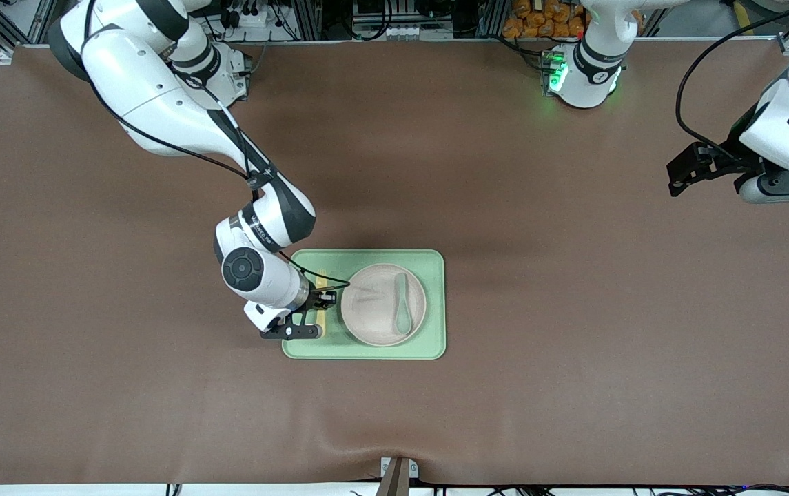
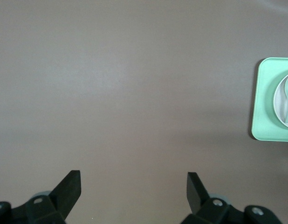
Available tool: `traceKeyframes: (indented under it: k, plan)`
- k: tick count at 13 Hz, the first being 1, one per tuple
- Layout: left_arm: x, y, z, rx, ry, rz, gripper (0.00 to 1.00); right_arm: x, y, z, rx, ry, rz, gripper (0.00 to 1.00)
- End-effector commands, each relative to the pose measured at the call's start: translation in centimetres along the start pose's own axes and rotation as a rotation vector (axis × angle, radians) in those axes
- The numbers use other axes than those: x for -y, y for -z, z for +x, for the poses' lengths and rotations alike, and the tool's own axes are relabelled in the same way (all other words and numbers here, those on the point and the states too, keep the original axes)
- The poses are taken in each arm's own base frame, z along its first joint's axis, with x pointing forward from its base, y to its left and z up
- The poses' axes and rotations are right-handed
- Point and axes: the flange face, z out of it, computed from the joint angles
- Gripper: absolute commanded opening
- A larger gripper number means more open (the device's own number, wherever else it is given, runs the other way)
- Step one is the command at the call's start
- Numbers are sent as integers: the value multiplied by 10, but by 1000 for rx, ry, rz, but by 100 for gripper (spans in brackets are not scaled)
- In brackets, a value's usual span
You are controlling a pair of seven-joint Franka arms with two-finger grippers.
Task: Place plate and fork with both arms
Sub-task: 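Lift the yellow fork out of the plate and carry it beside the plate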
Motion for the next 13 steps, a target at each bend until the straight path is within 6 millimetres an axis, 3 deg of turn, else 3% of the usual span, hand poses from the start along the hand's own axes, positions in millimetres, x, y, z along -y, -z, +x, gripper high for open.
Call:
traceKeyframes:
  k: [1,3,4,6,7,8,12,13]
  plan:
    - [-2,1,-2,8,-8,6,100,-8,5,-10,-3,12,-4,0]
    - [0,-3,-3,27,-8,11,100,-8,3,-10,-4,13,-3,0]
    - [0,-4,-2,29,-10,11,100,-8,4,-9,-6,11,-3,13]
    - [-2,-7,-2,35,-7,11,100,-11,5,-6,-8,5,-2,79]
    - [0,-4,-4,38,-8,13,100,-11,7,-5,-9,1,0,93]
    - [2,0,-4,31,-14,9,100,-10,12,-2,-17,-2,1,100]
    - [5,-1,-3,34,0,11,100,-6,61,24,-42,13,-38,100]
    - [5,-4,-2,37,3,11,100,-3,64,22,-56,75,-124,100]
